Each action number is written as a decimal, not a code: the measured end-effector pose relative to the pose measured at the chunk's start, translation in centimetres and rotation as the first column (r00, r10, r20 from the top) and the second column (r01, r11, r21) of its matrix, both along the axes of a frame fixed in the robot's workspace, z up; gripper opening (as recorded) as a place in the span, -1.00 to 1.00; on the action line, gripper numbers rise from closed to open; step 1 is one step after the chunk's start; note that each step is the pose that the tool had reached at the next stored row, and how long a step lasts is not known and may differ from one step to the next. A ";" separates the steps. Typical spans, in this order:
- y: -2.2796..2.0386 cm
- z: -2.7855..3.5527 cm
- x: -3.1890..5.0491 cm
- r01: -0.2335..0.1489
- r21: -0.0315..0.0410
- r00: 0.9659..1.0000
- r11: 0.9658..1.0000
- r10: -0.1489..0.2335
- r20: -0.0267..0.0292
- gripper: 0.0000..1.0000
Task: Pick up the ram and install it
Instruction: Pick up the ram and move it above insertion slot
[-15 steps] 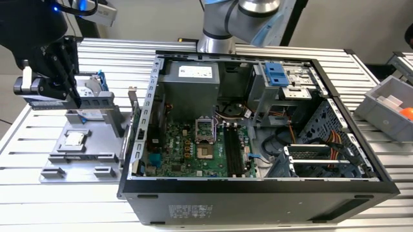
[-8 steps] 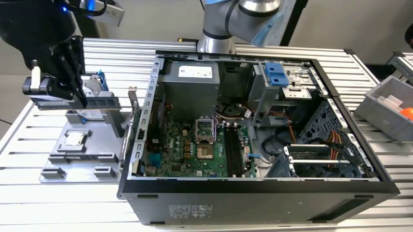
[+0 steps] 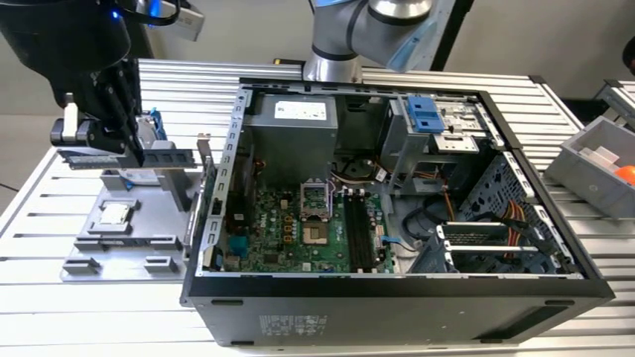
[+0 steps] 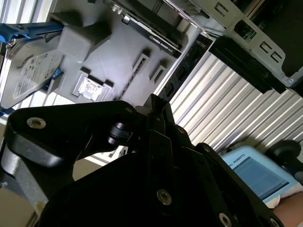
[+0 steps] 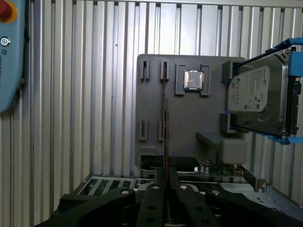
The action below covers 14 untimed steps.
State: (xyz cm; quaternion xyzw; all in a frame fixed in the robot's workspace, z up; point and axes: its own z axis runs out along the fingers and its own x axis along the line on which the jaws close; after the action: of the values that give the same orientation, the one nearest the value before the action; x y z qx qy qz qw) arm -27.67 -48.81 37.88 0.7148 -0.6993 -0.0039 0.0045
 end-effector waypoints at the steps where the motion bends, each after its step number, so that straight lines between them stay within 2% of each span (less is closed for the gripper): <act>1: 0.00 0.00 0.12 0.000 0.000 1.000 1.000 0.000 0.000 -1.00; 14: 0.00 0.00 1.60 0.000 0.000 1.000 1.000 0.000 0.000 -1.00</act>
State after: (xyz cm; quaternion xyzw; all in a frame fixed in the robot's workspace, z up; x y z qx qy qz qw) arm -26.08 -48.82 37.88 0.7149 -0.6993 -0.0039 0.0046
